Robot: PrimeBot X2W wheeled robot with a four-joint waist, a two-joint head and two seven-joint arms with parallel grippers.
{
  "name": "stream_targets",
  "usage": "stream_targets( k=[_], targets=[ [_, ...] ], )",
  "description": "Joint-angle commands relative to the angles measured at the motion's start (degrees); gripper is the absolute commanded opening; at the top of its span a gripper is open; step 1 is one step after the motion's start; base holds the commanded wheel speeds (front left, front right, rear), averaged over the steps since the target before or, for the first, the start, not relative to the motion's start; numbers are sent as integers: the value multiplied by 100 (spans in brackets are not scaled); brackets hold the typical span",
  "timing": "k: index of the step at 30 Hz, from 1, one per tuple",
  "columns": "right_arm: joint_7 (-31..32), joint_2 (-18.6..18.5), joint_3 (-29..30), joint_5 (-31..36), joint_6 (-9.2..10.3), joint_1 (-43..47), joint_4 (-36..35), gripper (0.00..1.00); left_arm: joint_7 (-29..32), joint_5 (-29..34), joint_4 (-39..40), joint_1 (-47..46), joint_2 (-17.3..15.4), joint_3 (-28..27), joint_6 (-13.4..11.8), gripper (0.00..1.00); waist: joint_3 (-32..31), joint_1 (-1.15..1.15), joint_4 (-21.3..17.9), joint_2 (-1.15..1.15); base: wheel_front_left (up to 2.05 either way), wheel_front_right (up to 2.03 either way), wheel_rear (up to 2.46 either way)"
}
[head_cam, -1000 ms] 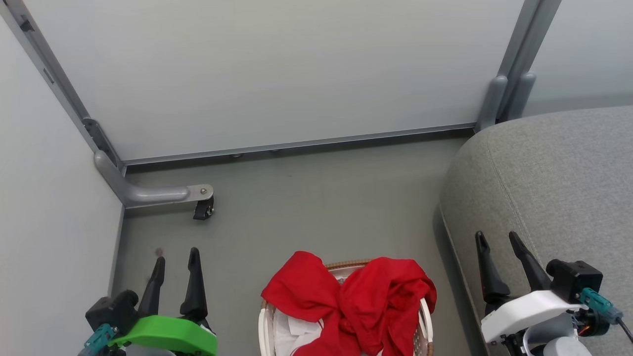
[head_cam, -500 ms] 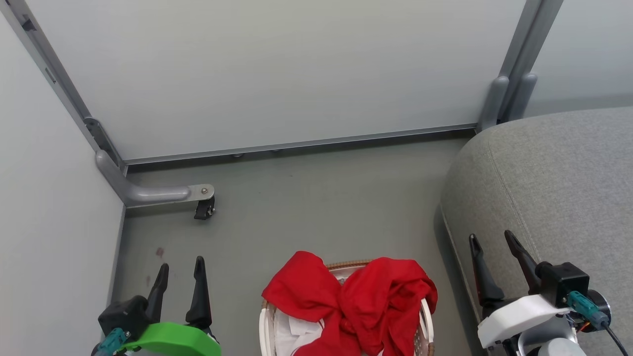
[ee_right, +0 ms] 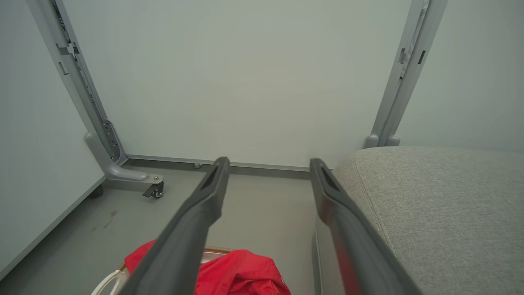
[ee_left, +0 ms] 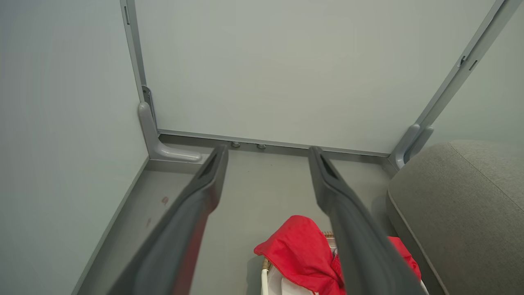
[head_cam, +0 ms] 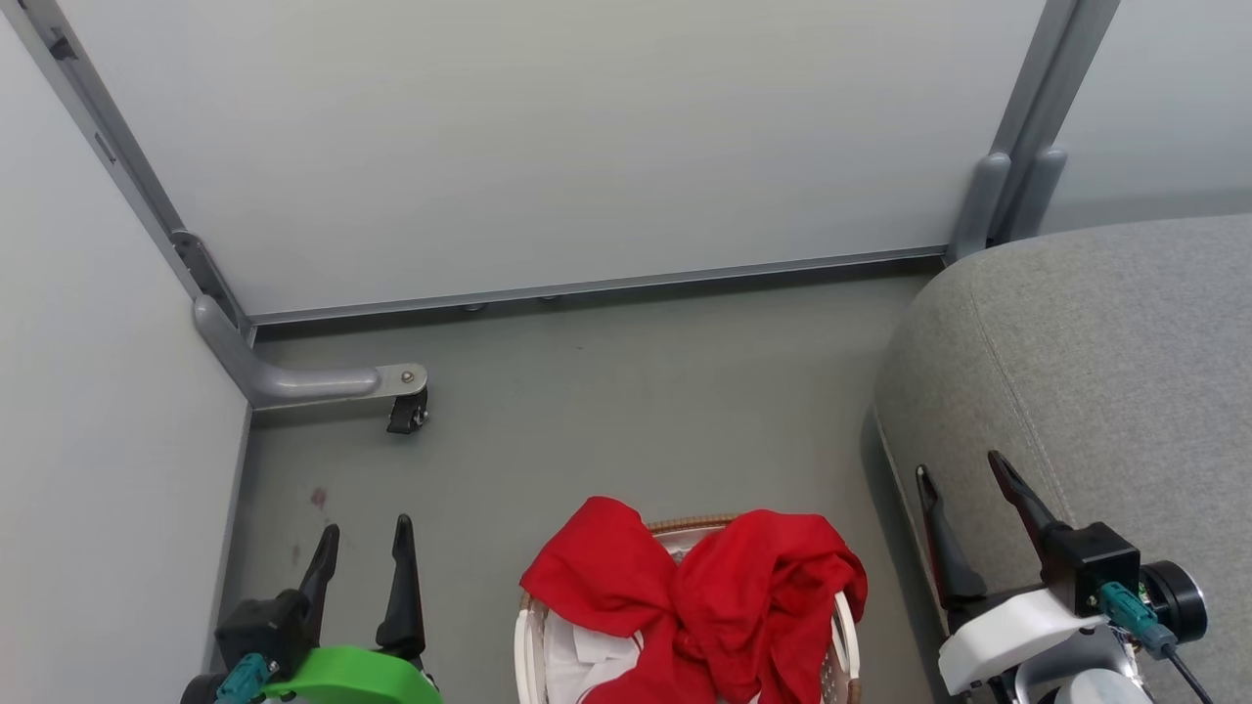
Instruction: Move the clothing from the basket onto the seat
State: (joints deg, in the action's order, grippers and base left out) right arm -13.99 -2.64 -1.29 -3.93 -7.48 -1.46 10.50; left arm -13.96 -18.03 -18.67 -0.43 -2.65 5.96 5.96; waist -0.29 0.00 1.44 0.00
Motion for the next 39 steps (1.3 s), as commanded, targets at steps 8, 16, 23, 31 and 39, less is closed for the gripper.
stream_targets(
  k=[8, 16, 23, 31, 39],
  targets=[
    [-123, -39, -1, 414, -2, 92, -50, 100, -124, 354, -18, 63, -39, 54, -24, 100, -4, 0, 8, 0, 0, 0, 0],
    [-129, -40, 14, 426, -1, 80, 11, 100, -123, 364, -38, 48, -39, 60, -10, 100, -5, 0, 14, 0, 0, 0, 0],
    [-129, -40, 9, 414, -1, 72, 9, 100, -123, 362, -54, 51, -39, 55, 13, 100, 0, 0, 6, 0, 0, 0, 0],
    [-129, -40, 16, 402, -1, 73, -52, 100, -123, 371, -24, 41, -39, 79, 38, 100, 67, 0, 3, 0, 0, 0, 0],
    [-128, -39, 19, 421, -1, -164, -168, 100, -123, 492, -88, -398, -37, 315, 77, 100, 525, 0, -36, 0, 0, 0, 0]
  ],
)
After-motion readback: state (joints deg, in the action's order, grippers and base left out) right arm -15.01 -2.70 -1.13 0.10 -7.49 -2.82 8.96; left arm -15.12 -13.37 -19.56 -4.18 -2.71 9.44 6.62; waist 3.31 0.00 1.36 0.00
